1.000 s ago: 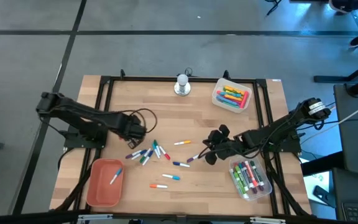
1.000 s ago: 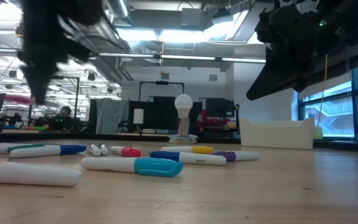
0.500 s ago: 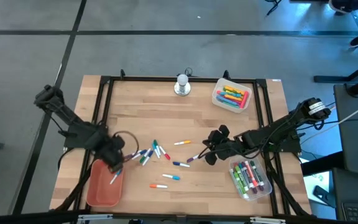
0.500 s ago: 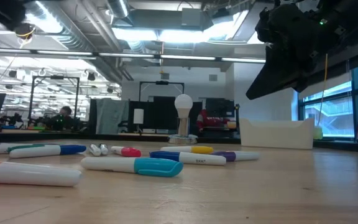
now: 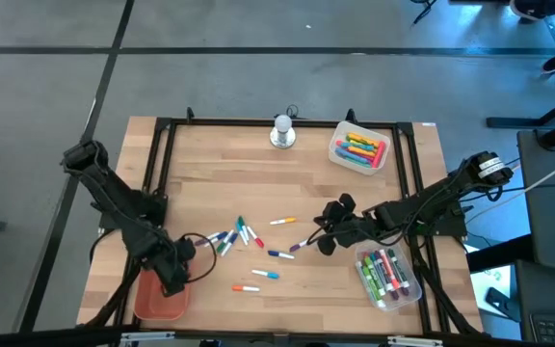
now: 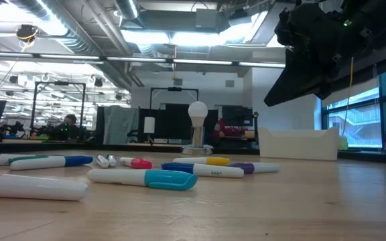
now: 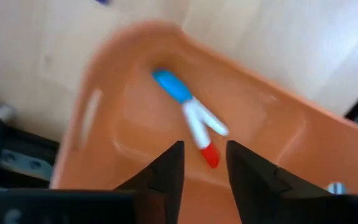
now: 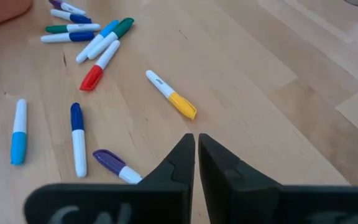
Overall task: Pick & Place Markers
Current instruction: Put the small blue highlighter pen into the orange bin
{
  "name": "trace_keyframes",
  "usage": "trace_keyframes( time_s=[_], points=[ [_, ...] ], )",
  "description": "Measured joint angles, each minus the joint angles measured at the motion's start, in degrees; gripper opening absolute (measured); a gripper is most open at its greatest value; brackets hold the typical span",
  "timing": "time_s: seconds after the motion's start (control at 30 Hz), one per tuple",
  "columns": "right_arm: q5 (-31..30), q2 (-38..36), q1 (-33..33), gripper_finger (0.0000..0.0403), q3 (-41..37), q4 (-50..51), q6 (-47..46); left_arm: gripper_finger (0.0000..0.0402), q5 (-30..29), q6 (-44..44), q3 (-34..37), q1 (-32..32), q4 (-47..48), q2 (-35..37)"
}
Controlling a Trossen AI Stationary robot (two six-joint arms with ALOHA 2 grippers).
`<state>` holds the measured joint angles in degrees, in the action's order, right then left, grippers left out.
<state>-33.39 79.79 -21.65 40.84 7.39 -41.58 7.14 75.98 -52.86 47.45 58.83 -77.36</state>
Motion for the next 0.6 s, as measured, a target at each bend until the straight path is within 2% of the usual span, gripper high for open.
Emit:
trace_keyframes(
  time_s=[0.13,0.3,0.47,0.6],
  points=[
    [-0.02,0.00,0.01,0.0023,0.00,-0.75,0.92,0.0138,-0.47,-4.52,0.00,-4.57,2.40,0.58],
    [-0.02,0.00,0.02,0.0023,0.00,-1.56,1.62,0.0152,-6.98,-14.69,0.00,-10.75,3.85,2.11],
    [-0.02,0.00,0.02,0.0023,0.00,-1.56,1.75,0.0140,-8.99,-25.91,0.00,-16.48,2.28,2.27],
    [-0.02,0.00,0.02,0.0023,0.00,-1.54,1.76,0.0126,-13.76,-30.37,0.00,-20.37,2.22,1.93]
  ],
)
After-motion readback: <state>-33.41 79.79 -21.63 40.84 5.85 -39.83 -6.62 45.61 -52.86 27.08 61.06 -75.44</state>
